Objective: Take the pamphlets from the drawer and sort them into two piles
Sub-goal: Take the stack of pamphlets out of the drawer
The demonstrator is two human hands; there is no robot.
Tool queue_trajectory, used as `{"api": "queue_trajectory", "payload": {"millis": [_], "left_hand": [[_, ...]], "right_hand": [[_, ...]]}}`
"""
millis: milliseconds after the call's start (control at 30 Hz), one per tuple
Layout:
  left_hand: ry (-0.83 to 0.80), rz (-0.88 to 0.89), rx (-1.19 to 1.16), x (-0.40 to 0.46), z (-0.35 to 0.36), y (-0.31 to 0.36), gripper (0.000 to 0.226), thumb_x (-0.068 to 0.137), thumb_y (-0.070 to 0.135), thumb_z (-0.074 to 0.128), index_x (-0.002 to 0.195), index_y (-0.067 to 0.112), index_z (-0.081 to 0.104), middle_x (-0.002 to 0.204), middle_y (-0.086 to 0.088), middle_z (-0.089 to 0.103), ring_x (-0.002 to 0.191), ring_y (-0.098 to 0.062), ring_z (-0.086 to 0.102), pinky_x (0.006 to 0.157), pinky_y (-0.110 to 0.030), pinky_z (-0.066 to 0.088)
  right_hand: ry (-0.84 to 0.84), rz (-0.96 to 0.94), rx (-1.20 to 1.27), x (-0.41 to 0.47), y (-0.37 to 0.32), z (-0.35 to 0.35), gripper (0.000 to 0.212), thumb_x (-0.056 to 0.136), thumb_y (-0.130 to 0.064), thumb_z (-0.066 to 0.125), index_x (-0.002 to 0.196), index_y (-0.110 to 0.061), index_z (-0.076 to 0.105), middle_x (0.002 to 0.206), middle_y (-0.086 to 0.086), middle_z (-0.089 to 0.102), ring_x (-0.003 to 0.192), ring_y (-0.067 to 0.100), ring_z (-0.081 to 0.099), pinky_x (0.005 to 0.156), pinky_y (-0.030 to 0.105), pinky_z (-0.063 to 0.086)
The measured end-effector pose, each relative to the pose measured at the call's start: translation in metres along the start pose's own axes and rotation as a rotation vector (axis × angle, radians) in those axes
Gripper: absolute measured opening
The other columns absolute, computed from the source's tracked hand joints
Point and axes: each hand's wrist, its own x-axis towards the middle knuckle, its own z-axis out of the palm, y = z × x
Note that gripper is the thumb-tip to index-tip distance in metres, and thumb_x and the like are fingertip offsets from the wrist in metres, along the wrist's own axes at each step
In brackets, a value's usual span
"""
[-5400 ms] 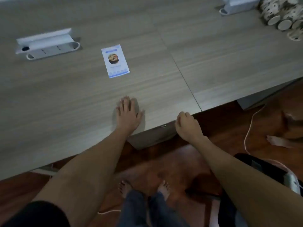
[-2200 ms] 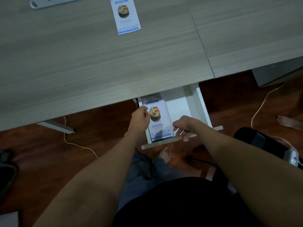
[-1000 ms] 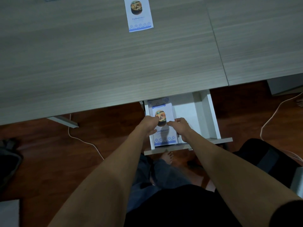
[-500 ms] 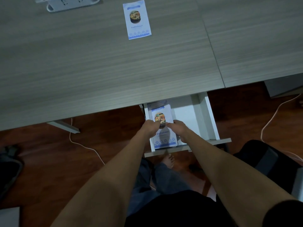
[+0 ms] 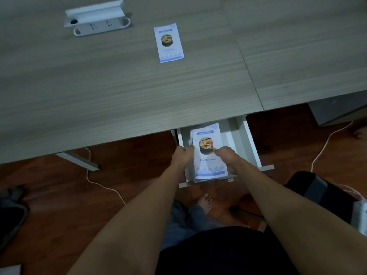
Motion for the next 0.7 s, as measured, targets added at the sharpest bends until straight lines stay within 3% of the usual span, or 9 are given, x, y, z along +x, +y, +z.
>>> {"api": "queue_trajectory", "payload": {"millis": [67,133,200,300,367,467,600,700], "left_hand": [[-0.066,-0.054,-0.094,-0.01,0.005,0.003,0.066,0.098,0.057,0.051,0.139,0.005,0.049,0.134,-0.014,0.062,0.121,-0.033,0.062,0.101,-0.046,0.054],[-0.126,-0.073,-0.172,-0.017,0.011,0.003,0.077,0.095,0.064,0.054,0.146,0.006,0.048,0.141,-0.014,0.062,0.126,-0.034,0.062,0.107,-0.049,0.051],[-0.135,-0.077,-0.265,-0.023,0.019,-0.001,0.08,0.093,0.06,0.062,0.148,0.006,0.043,0.14,-0.016,0.063,0.123,-0.035,0.065,0.105,-0.05,0.053],[-0.092,-0.081,-0.402,-0.032,0.027,-0.01,0.066,0.09,0.048,0.073,0.137,0.009,0.049,0.126,-0.016,0.071,0.107,-0.035,0.074,0.094,-0.051,0.06],[-0.115,-0.056,-0.465,-0.039,0.028,-0.012,0.054,0.09,0.043,0.075,0.13,0.011,0.056,0.119,-0.017,0.075,0.101,-0.035,0.076,0.09,-0.053,0.062],[-0.121,0.023,-0.541,-0.048,0.024,-0.008,0.04,0.095,0.037,0.07,0.123,0.017,0.049,0.126,-0.017,0.07,0.107,-0.037,0.073,0.091,-0.056,0.06],[-0.12,0.1,-0.578,-0.055,0.013,0.006,0.034,0.099,0.034,0.066,0.125,0.019,0.048,0.124,-0.014,0.069,0.106,-0.036,0.074,0.084,-0.051,0.064],[-0.105,0.164,-0.583,-0.052,-0.002,0.02,0.029,0.099,0.032,0.067,0.12,0.017,0.054,0.12,-0.014,0.072,0.104,-0.036,0.075,0.088,-0.054,0.062]], "right_hand": [[-0.007,-0.002,-0.02,-0.013,0.0,-0.005,0.028,0.101,-0.023,0.051,0.115,0.0,0.058,0.121,0.026,0.066,0.109,0.04,0.067,0.087,0.043,0.052],[-0.03,-0.009,-0.031,-0.024,0.005,-0.008,0.026,0.1,-0.027,0.052,0.115,-0.006,0.057,0.117,0.022,0.068,0.105,0.038,0.068,0.099,0.049,0.051],[-0.033,-0.043,-0.008,-0.032,0.012,-0.008,0.023,0.101,-0.027,0.05,0.114,-0.01,0.057,0.114,0.02,0.069,0.104,0.037,0.068,0.102,0.054,0.049],[-0.048,-0.12,0.07,-0.046,0.019,-0.005,0.013,0.103,-0.024,0.047,0.105,-0.018,0.058,0.106,0.014,0.07,0.096,0.033,0.07,0.094,0.05,0.055],[-0.031,-0.198,0.036,-0.057,0.019,-0.003,0.015,0.103,-0.025,0.046,0.109,-0.018,0.058,0.11,0.014,0.071,0.097,0.033,0.071,0.092,0.05,0.056],[-0.032,-0.294,-0.006,-0.067,0.012,0.0,0.024,0.102,-0.027,0.048,0.119,-0.013,0.058,0.112,0.016,0.071,0.1,0.035,0.071,0.091,0.051,0.057],[-0.021,-0.333,0.012,-0.074,-0.006,0.006,0.021,0.098,-0.03,0.051,0.115,-0.019,0.056,0.106,0.009,0.07,0.09,0.024,0.074,0.066,0.034,0.06],[0.002,-0.393,-0.002,-0.071,-0.025,0.01,0.026,0.094,-0.033,0.052,0.118,-0.023,0.055,0.114,0.003,0.066,0.097,0.019,0.069,0.074,0.034,0.059]]}}
